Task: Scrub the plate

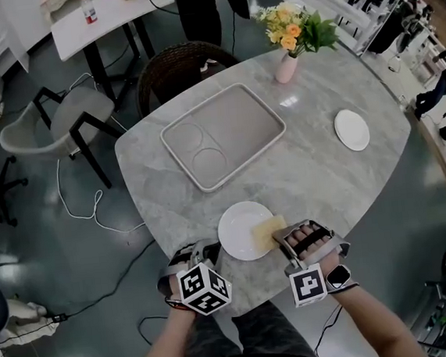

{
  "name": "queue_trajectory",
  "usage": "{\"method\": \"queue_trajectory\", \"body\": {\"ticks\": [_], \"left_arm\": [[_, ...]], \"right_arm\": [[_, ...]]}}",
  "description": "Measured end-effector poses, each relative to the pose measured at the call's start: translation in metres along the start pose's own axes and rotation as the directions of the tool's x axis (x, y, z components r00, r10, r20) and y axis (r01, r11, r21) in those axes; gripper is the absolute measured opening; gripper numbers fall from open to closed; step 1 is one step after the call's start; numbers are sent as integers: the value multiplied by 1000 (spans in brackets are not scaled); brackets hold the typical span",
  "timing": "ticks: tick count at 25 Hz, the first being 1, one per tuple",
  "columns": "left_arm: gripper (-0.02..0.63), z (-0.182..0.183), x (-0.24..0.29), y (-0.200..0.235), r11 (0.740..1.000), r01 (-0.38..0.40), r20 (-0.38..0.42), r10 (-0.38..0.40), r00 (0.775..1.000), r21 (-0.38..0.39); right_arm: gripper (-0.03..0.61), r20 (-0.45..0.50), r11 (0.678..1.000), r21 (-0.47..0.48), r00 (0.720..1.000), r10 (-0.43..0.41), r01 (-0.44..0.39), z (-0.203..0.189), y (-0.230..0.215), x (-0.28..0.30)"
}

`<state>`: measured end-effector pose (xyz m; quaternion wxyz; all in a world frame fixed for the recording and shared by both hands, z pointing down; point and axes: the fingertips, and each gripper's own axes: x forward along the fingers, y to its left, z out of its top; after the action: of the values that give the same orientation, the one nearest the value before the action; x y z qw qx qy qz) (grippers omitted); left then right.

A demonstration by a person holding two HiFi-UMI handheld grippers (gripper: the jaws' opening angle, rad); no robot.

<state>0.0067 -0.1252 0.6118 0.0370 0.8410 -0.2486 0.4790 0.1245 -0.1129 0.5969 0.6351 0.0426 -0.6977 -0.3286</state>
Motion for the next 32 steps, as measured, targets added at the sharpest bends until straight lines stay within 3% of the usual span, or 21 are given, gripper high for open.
{"method": "queue_trajectory", "body": {"ticks": [14,22,32], "left_arm": [[11,0,1,-3,1000,8,0,-8,1000,3],[11,0,2,-3,1000,2,-1,-2,1000,-8],[11,-1,0,-4,1000,-5,-6,5,1000,-4]], "right_arm": [[75,180,990,-118,978,103,-83,70,17,-7],[75,217,987,-158,976,24,10,82,-23,13],[75,167,986,-147,984,-54,79,71,-71,37]]}}
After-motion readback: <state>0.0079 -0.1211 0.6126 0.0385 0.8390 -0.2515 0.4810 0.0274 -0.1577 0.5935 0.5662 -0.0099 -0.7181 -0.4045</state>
